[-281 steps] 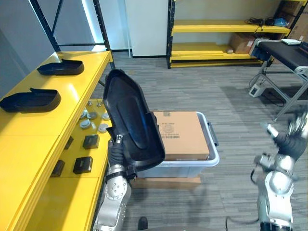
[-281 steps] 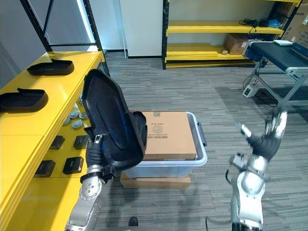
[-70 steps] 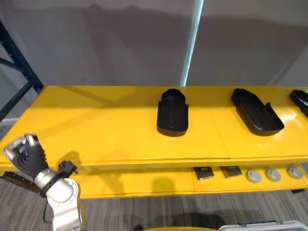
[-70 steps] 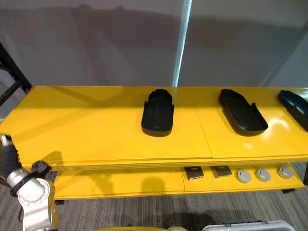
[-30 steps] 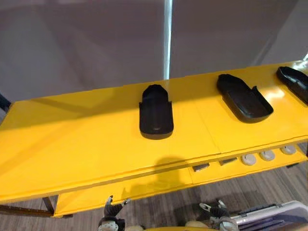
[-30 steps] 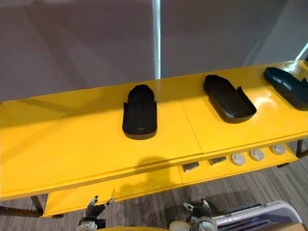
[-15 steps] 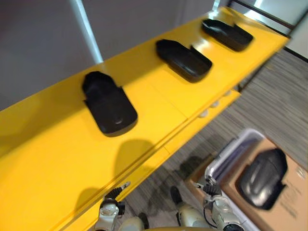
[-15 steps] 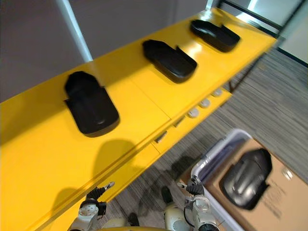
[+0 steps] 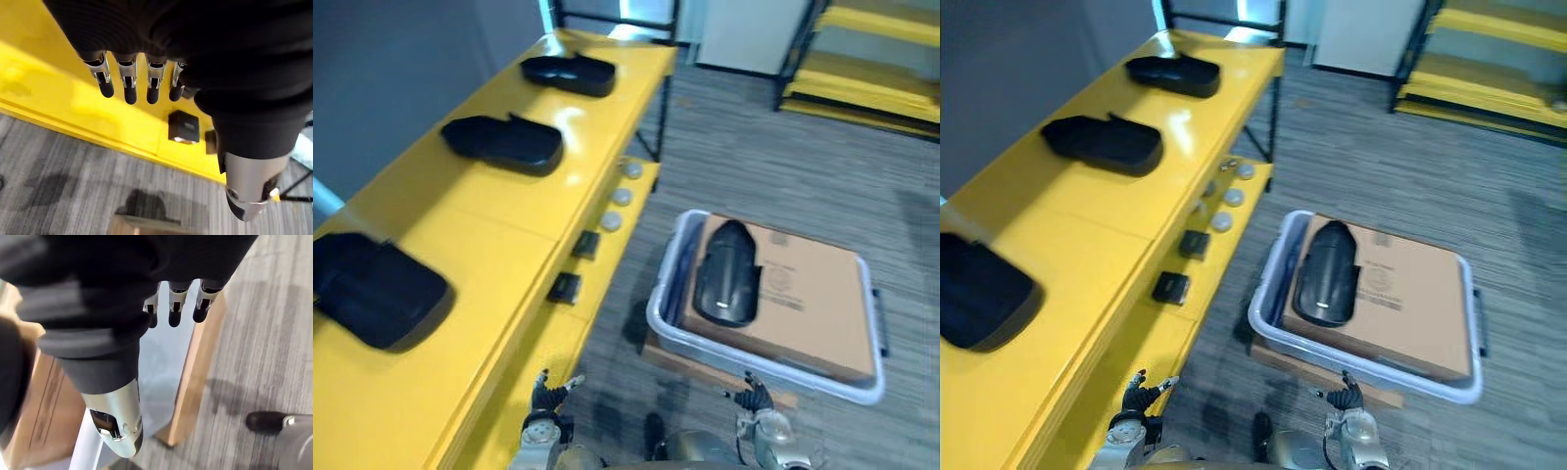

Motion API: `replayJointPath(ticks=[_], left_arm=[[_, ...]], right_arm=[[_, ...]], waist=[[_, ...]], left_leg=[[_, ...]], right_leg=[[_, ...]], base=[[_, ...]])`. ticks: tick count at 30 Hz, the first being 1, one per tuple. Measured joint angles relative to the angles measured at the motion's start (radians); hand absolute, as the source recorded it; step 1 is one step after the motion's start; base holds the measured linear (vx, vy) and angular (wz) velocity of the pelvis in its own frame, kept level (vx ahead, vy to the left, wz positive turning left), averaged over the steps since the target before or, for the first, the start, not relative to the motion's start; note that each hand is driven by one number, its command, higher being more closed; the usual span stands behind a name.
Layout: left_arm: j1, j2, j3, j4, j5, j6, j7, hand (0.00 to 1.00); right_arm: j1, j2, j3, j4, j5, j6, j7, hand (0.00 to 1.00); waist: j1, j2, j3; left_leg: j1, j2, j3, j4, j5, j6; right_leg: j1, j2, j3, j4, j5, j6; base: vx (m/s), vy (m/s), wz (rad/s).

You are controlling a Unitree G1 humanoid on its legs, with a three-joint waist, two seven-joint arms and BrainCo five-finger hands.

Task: Walk over and take plastic housings, then place them on the shelf

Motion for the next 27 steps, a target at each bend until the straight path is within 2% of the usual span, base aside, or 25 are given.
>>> replayJointPath(ticks=[1, 3, 5, 6, 7, 8, 10, 13, 17, 21, 23, 26, 27], left_arm=[[0.002, -0.003, 0.000, 0.000, 0.000, 0.000, 0.000, 0.00], [0.006, -0.005, -0.002, -0.001, -0.001, 0.000, 0.001, 0.00], [0.009, -0.003, -0.011, -0.001, -0.002, 0.000, 0.002, 0.00], [0.010, -0.003, -0.013, 0.000, -0.003, 0.000, 0.002, 0.00], [0.010, -0.003, -0.015, 0.000, -0.003, 0.000, 0.002, 0.00], [0.009, 0.008, -0.019, 0.003, -0.009, 0.000, 0.002, 0.00], [0.006, 0.024, -0.029, 0.015, -0.011, 0.000, 0.002, 0.00], [0.007, 0.045, -0.045, 0.024, -0.011, 0.006, 0.002, 0.00], [-0.003, 0.047, -0.060, 0.039, -0.010, 0.009, 0.001, 0.00], [-0.016, 0.050, -0.080, 0.039, -0.007, 0.013, 0.001, 0.00], [-0.016, 0.052, -0.079, 0.038, -0.007, 0.016, 0.001, 0.00], [-0.010, 0.059, -0.078, 0.038, -0.009, 0.017, 0.002, 0.00], [-0.009, 0.058, -0.078, 0.037, -0.010, 0.017, 0.002, 0.00]], right_arm=[[0.000, -0.001, -0.007, 0.000, 0.000, 0.001, -0.001, 0.00], [0.002, -0.001, -0.017, -0.001, 0.000, 0.001, -0.002, 0.00], [0.014, 0.005, -0.019, -0.001, 0.001, 0.001, -0.004, 0.00], [0.023, 0.005, -0.031, -0.007, 0.004, 0.000, -0.004, 0.00], [0.026, 0.003, -0.038, -0.009, 0.005, -0.001, -0.006, 0.00], [0.029, 0.009, -0.059, -0.008, 0.010, 0.000, -0.012, 0.00], [0.051, 0.029, -0.069, -0.036, 0.019, -0.003, -0.021, 0.00], [0.077, 0.050, -0.105, -0.053, 0.052, -0.004, -0.023, 0.00], [0.098, 0.055, -0.149, -0.120, 0.093, -0.006, -0.027, 0.00], [0.113, 0.049, -0.231, -0.205, 0.124, -0.020, -0.065, 0.00], [0.094, 0.048, -0.246, -0.216, 0.124, -0.025, -0.071, 0.00], [0.048, 0.045, -0.245, -0.241, 0.121, -0.025, -0.095, 0.00], [0.038, 0.037, -0.245, -0.255, 0.117, -0.025, -0.102, 0.00]], waist=[[0.001, 0.001, 0.000], [0.003, -0.003, 0.001], [0.003, 0.005, -0.001], [0.002, 0.020, -0.007], [0.002, 0.030, -0.012], [0.010, 0.029, -0.017], [0.010, 0.004, -0.024], [0.010, -0.009, -0.039], [-0.004, -0.001, -0.039], [-0.005, 0.001, -0.042], [-0.002, 0.001, -0.041], [0.000, 0.001, -0.042], [-0.001, 0.003, -0.041]], left_leg=[[-0.015, -0.024, -0.035, -0.008, -0.009, -0.007], [-0.064, -0.121, -0.194, -0.110, -0.025, -0.030], [-0.064, -0.165, -0.295, -0.243, -0.017, -0.042], [-0.053, -0.160, -0.325, -0.355, 0.005, -0.050], [-0.046, -0.148, -0.329, -0.409, 0.051, -0.048], [-0.009, -0.153, -0.288, -0.444, 0.110, -0.033], [0.019, -0.184, -0.264, -0.489, 0.111, -0.027], [0.065, -0.227, -0.242, -0.565, 0.124, -0.007], [0.081, -0.241, -0.246, -0.575, 0.124, -0.006], [0.097, -0.241, -0.247, -0.577, 0.124, -0.006], [0.097, -0.231, -0.217, -0.578, 0.124, -0.006], [0.098, -0.218, -0.149, -0.591, 0.124, -0.007], [0.099, -0.218, -0.132, -0.592, 0.124, -0.007]], right_leg=[[0.001, -0.003, 0.028, 0.000, 0.000, 0.000], [0.005, -0.031, 0.121, -0.003, 0.011, 0.008], [0.015, -0.043, 0.164, -0.010, 0.015, 0.028], [0.019, -0.040, 0.177, -0.011, -0.001, 0.040], [0.017, -0.039, 0.165, -0.007, -0.013, 0.046], [0.017, -0.074, 0.121, 0.011, -0.038, 0.057], [0.019, -0.130, 0.053, 0.004, -0.032, 0.095], [0.053, -0.171, 0.052, -0.055, -0.017, 0.122], [0.070, -0.186, 0.037, -0.063, -0.014, 0.128], [0.081, -0.186, 0.020, -0.062, -0.015, 0.129], [0.059, -0.179, 0.019, -0.050, -0.013, 0.131], [0.022, -0.177, -0.092, -0.059, -0.004, 0.134], [0.019, -0.173, -0.078, -0.061, 0.000, 0.131]], base=[[0.12, 0.156, -1.28], [0.08, 0.170, -1.17], [0.08, 0.276, -0.85], [0.05, 0.253, -0.63], [0.07, 0.269, -0.52], [0.08, 0.210, -0.37], [0.11, 0.266, -0.24], [0.17, 0.188, -0.12], [0.15, 0.106, 0.03], [0.08, 0.020, 0.04], [0.00, -0.027, -0.45], [-0.01, -0.080, -0.70], [0.00, -0.072, -0.60]])
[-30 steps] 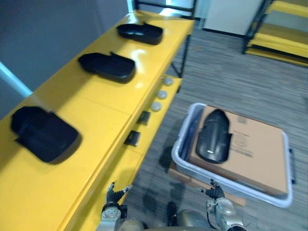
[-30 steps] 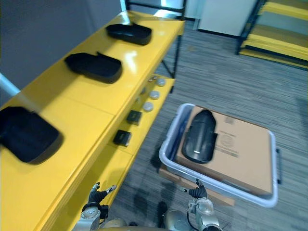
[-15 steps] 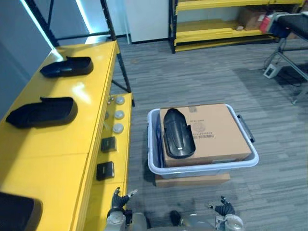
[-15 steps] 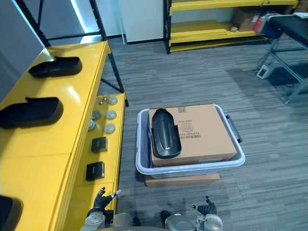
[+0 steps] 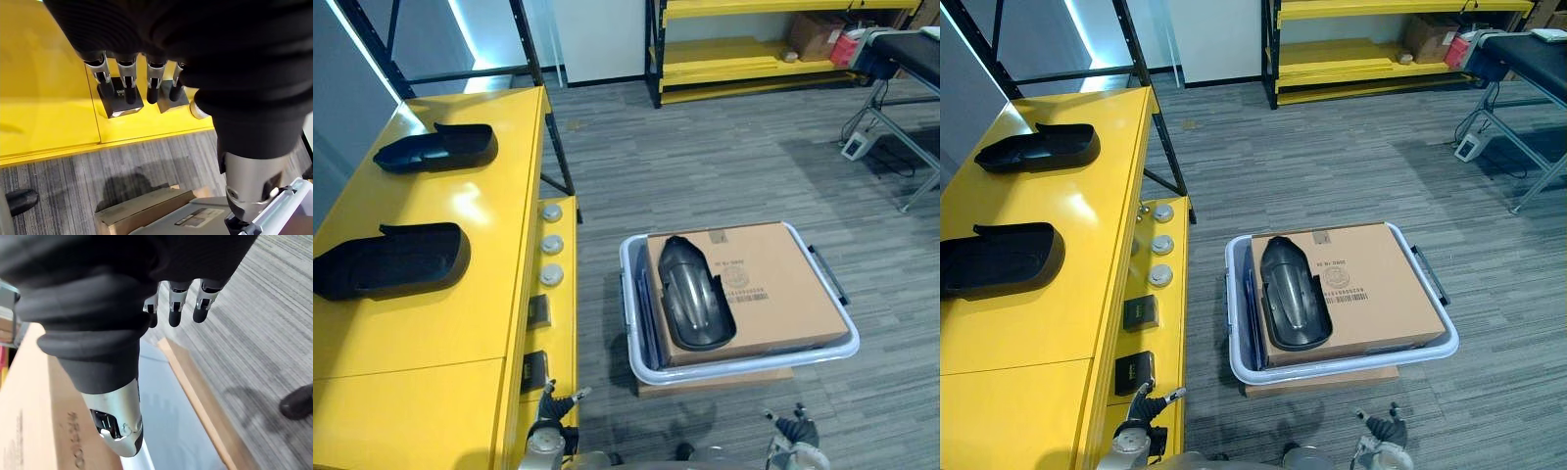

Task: Walk over and take plastic housings, then place them on the shelf

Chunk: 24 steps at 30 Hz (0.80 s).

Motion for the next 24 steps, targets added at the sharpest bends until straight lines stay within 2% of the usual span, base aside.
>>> replayJointPath(ticks=[5, 7, 10, 14, 17, 20, 22, 24], left_arm=[[0.000, -0.003, 0.001, -0.002, 0.000, -0.001, -0.001, 0.00], [0.002, -0.004, 0.003, -0.004, -0.001, -0.001, 0.000, 0.00], [0.019, -0.004, 0.021, -0.005, -0.001, 0.000, -0.001, 0.00], [0.059, -0.003, 0.020, -0.005, -0.001, 0.000, -0.002, 0.00], [0.066, 0.001, 0.018, -0.005, -0.001, -0.002, -0.010, 0.00], [0.070, 0.005, -0.002, -0.004, -0.001, -0.004, -0.026, 0.00], [0.070, 0.008, -0.011, -0.004, 0.000, -0.011, -0.036, 0.00], [0.066, 0.009, -0.018, -0.009, -0.001, -0.021, -0.046, 0.00]], right_arm=[[0.038, -0.032, -0.026, -0.181, -0.020, 0.005, -0.030, 0.00], [0.042, -0.037, -0.077, -0.273, -0.036, 0.005, -0.041, 0.00], [0.048, -0.062, -0.137, -0.451, -0.044, 0.004, -0.068, 0.00], [0.048, -0.131, -0.161, -0.584, -0.059, -0.003, -0.072, 0.00], [0.032, -0.181, -0.120, -0.661, -0.080, -0.028, -0.051, 0.00], [-0.031, -0.241, 0.004, -0.687, -0.090, -0.052, -0.013, 0.00], [-0.067, -0.250, 0.076, -0.687, -0.112, -0.062, 0.010, 0.00], [-0.108, -0.251, 0.145, -0.666, -0.148, -0.063, 0.042, 0.00]], waist=[[-0.006, 0.001, -0.008], [-0.007, -0.002, -0.009], [-0.007, -0.010, -0.010], [-0.008, -0.023, -0.019], [-0.004, -0.032, -0.032], [0.001, -0.036, -0.041], [0.006, -0.035, -0.042], [0.027, -0.036, -0.041]], left_leg=[[0.034, 0.005, 0.002, -0.001, 0.000, 0.000], [0.030, 0.004, 0.001, -0.004, -0.001, 0.000], [0.027, 0.005, -0.004, -0.018, -0.006, 0.002], [0.026, 0.005, -0.024, -0.016, -0.006, 0.002], [0.016, 0.003, -0.055, -0.019, -0.003, -0.002], [0.006, -0.002, -0.078, -0.033, 0.010, -0.006], [0.004, -0.008, -0.098, -0.053, 0.030, -0.006], [-0.004, -0.012, -0.132, -0.074, 0.046, -0.009]], right_leg=[[0.023, 0.011, 0.022, -0.022, 0.026, -0.003], [0.027, 0.009, 0.021, -0.054, 0.045, -0.008], [0.040, 0.008, 0.011, -0.107, 0.076, -0.010], [0.061, -0.006, -0.046, -0.133, 0.079, -0.005], [0.067, -0.014, -0.098, -0.142, 0.079, -0.006], [0.070, -0.019, -0.134, -0.158, 0.090, -0.004], [0.069, -0.022, -0.157, -0.163, 0.098, -0.014], [0.070, -0.022, -0.196, -0.164, 0.099, -0.014]], base=[[-0.03, -0.018, -0.29], [-0.09, 0.013, -0.06], [-0.10, 0.009, -0.02], [-0.08, -0.013, 0.14], [-0.03, -0.017, 0.28], [0.01, -0.016, 0.22], [0.05, -0.018, 0.36], [0.08, -0.022, 0.41]])
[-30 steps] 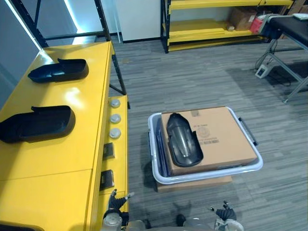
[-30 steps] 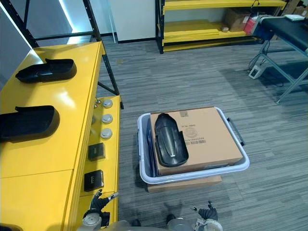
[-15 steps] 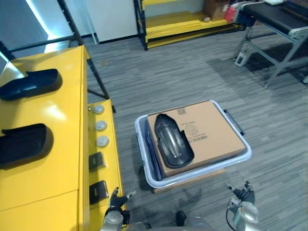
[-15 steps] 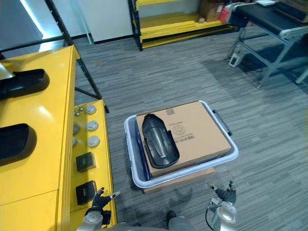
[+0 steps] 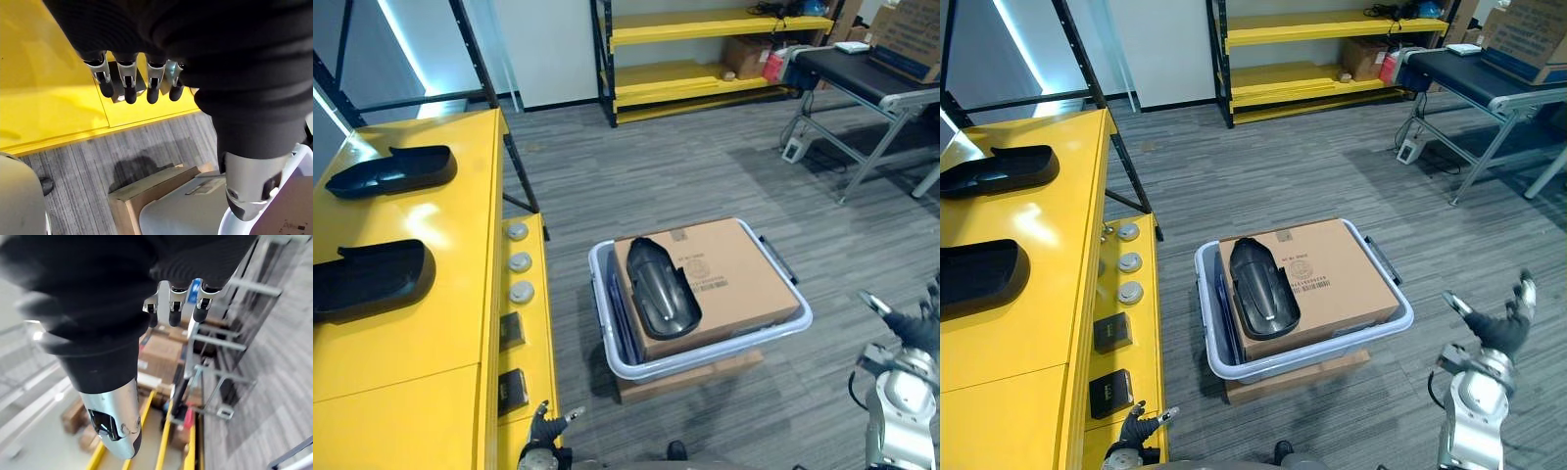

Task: Walk over and take plastic housings, then place them on the shelf

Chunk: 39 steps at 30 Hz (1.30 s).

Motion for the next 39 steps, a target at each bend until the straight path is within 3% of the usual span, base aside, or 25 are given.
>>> replayJointPath(ticks=[3, 4, 9, 12, 18, 24, 29, 36, 37, 39], left_arm=[[-0.002, 0.000, -0.003, -0.004, 0.000, -0.006, 0.000, 0.00], [-0.002, 0.000, -0.004, -0.014, 0.000, -0.010, 0.000, 0.00], [-0.002, 0.000, -0.028, -0.021, 0.000, -0.017, 0.000, 0.00], [-0.006, -0.001, -0.032, -0.038, 0.000, -0.019, 0.001, 0.00], [-0.021, -0.001, -0.042, -0.059, -0.002, -0.018, 0.007, 0.00], [-0.023, 0.000, -0.062, -0.065, -0.010, -0.017, 0.030, 0.00], [-0.029, 0.003, -0.070, -0.068, -0.012, -0.018, 0.045, 0.00], [-0.057, 0.006, -0.106, -0.067, -0.022, -0.018, 0.045, 0.00], [-0.062, 0.010, -0.113, -0.068, -0.024, -0.018, 0.045, 0.00], [-0.065, 0.011, -0.118, -0.068, -0.030, -0.018, 0.045, 0.00]], right_arm=[[-0.077, 0.000, 0.061, 0.116, -0.039, 0.008, 0.002, 0.00], [-0.113, -0.001, 0.087, 0.183, -0.069, 0.027, 0.001, 0.00], [-0.208, 0.008, 0.120, 0.372, -0.166, 0.087, 0.000, 0.00], [-0.262, 0.044, 0.117, 0.503, -0.210, 0.132, -0.005, 0.00], [-0.362, 0.115, 0.029, 0.707, -0.251, 0.215, -0.073, 0.00], [-0.393, 0.119, -0.075, 0.812, -0.287, 0.269, -0.141, 0.00], [-0.451, 0.110, -0.112, 0.904, -0.286, 0.279, -0.176, 0.00], [-0.595, 0.032, -0.152, 1.030, -0.285, 0.278, -0.195, 0.00], [-0.612, 0.021, -0.153, 1.046, -0.285, 0.279, -0.194, 1.00], [-0.632, 0.014, -0.153, 1.064, -0.286, 0.279, -0.195, 1.00]], waist=[[0.015, 0.003, 0.001], [0.029, 0.006, 0.002], [0.031, 0.028, 0.021], [0.053, 0.035, 0.038], [0.057, 0.038, 0.085], [0.054, 0.039, 0.097], [0.051, 0.040, 0.119], [0.051, 0.045, 0.164], [0.051, 0.046, 0.172], [0.051, 0.047, 0.178]], left_leg=[[-0.010, -0.002, -0.035, -0.005, 0.008, 0.001], [-0.011, -0.004, -0.046, -0.006, 0.010, 0.000], [-0.031, -0.023, -0.095, -0.013, 0.032, -0.001], [-0.047, -0.030, -0.119, -0.013, 0.041, 0.003], [-0.098, -0.042, -0.175, -0.016, 0.071, 0.006], [-0.113, -0.057, -0.201, -0.062, 0.112, 0.003], [-0.116, -0.058, -0.197, -0.068, 0.116, 0.008], [-0.136, -0.059, -0.196, -0.068, 0.117, 0.009], [-0.137, -0.058, -0.197, -0.068, 0.117, 0.009], [-0.139, -0.059, -0.197, -0.068, 0.117, 0.009]], right_leg=[[0.004, -0.001, -0.043, 0.000, -0.001, 0.001], [0.008, -0.003, -0.063, 0.000, -0.002, 0.002], [0.013, -0.022, -0.118, 0.000, -0.006, 0.008], [0.007, -0.028, -0.141, 0.000, -0.006, 0.008], [-0.022, -0.038, -0.199, 0.009, -0.006, 0.008], [-0.044, -0.052, -0.228, 0.011, -0.005, 0.009], [-0.057, -0.054, -0.225, 0.015, -0.003, 0.009], [-0.079, -0.054, -0.223, 0.018, -0.003, 0.009], [-0.079, -0.053, -0.224, 0.018, -0.003, 0.009], [-0.081, -0.053, -0.224, 0.018, -0.003, 0.009]], base=[[0.07, -0.007, 0.40], [0.04, 0.004, 0.26], [0.01, 0.025, 0.38], [-0.04, 0.017, 0.25], [-0.09, 0.001, 0.29], [-0.07, 0.025, 0.18], [-0.01, 0.028, -0.05], [0.01, 0.005, -0.01], [0.04, 0.012, 0.01], [0.04, 0.014, 0.00]])
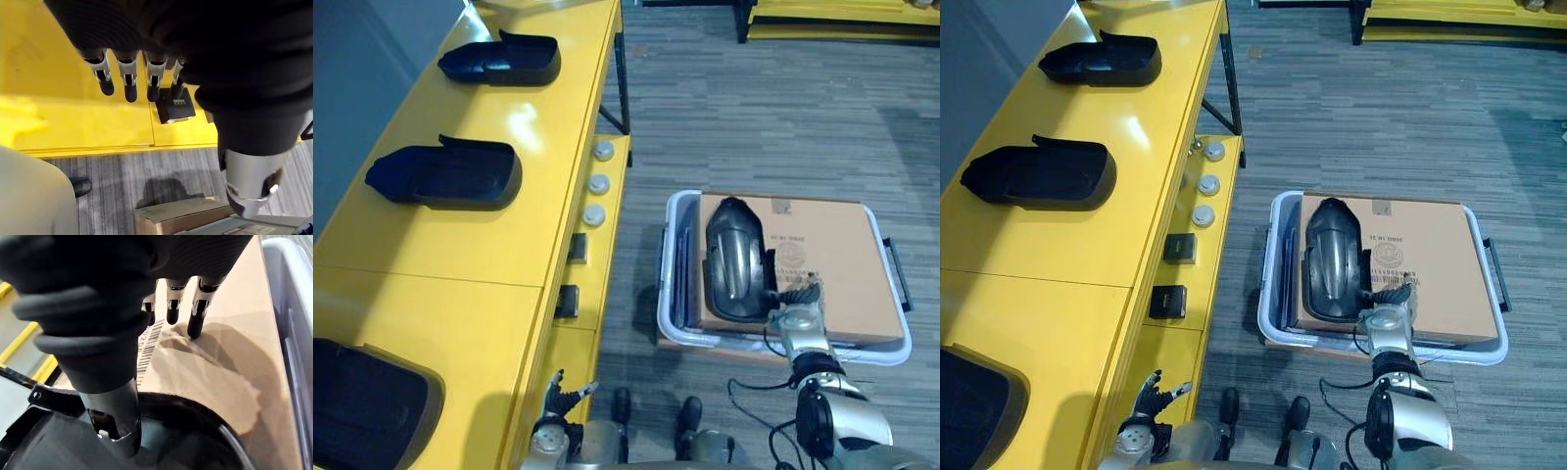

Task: Walk over and take plastic housings, then place them on the shelf

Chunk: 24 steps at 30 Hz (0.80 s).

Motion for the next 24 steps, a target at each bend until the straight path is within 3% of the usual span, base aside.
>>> replayJointPath(ticks=[16, 24], left_arm=[[-0.025, 0.001, -0.003, 0.005, -0.018, 0.000, 0.000, 0.00], [-0.032, -0.001, -0.001, 0.008, -0.019, 0.002, 0.001, 0.00]], right_arm=[[-0.056, -0.021, 0.000, 0.024, 0.002, -0.029, -0.001, 1.00], [0.034, 0.044, 0.034, -0.129, 0.028, -0.035, 0.023, 1.00]], waist=[[0.001, -0.002, 0.028], [-0.002, -0.013, 0.029]], left_leg=[[-0.004, 0.001, 0.004, -0.008, 0.000, 0.000], [0.036, 0.002, 0.030, -0.033, 0.000, -0.001]], right_leg=[[-0.009, 0.001, 0.011, -0.001, 0.001, 0.001], [0.012, 0.001, 0.025, -0.007, 0.002, 0.002]], base=[[0.01, 0.008, -0.01], [0.01, 0.013, -0.06]])
